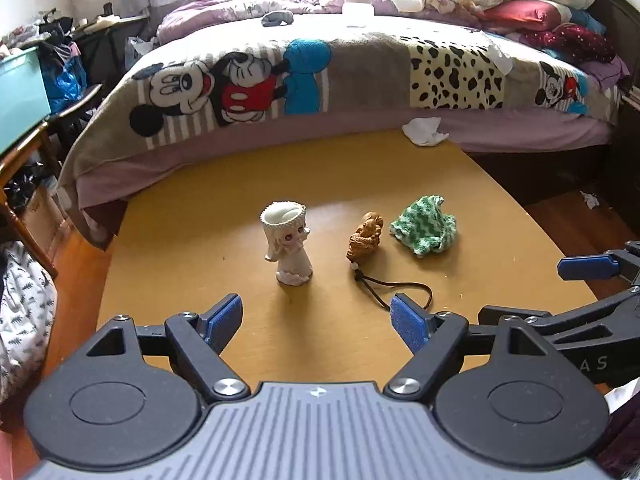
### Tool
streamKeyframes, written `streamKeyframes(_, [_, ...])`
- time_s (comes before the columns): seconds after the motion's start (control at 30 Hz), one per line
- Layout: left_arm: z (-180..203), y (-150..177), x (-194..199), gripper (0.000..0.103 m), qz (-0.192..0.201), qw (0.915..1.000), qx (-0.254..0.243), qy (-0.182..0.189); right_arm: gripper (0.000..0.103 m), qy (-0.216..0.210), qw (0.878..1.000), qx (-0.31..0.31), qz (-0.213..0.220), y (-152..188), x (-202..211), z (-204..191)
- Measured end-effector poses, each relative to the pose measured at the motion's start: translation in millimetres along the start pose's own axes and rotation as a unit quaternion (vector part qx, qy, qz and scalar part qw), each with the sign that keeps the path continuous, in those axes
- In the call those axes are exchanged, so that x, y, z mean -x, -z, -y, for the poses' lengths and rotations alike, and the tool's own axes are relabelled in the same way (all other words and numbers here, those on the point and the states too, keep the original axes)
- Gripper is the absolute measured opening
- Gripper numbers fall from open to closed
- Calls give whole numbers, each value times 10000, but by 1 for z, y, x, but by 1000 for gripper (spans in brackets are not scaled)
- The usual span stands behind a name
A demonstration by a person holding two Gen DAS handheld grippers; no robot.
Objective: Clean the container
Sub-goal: 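Set the green-and-white cloth on the table with the right tool and withdraw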
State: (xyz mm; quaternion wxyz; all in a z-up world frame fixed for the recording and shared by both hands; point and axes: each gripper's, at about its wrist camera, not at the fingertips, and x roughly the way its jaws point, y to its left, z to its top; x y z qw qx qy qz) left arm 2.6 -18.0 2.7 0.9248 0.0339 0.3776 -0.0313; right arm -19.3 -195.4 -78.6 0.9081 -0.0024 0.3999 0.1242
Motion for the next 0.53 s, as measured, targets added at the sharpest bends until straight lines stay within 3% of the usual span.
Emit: streamKeyframes(0.53, [-4,5,-2,81,202,9996,24,204,98,59,9999,-103,-43,5,1,1])
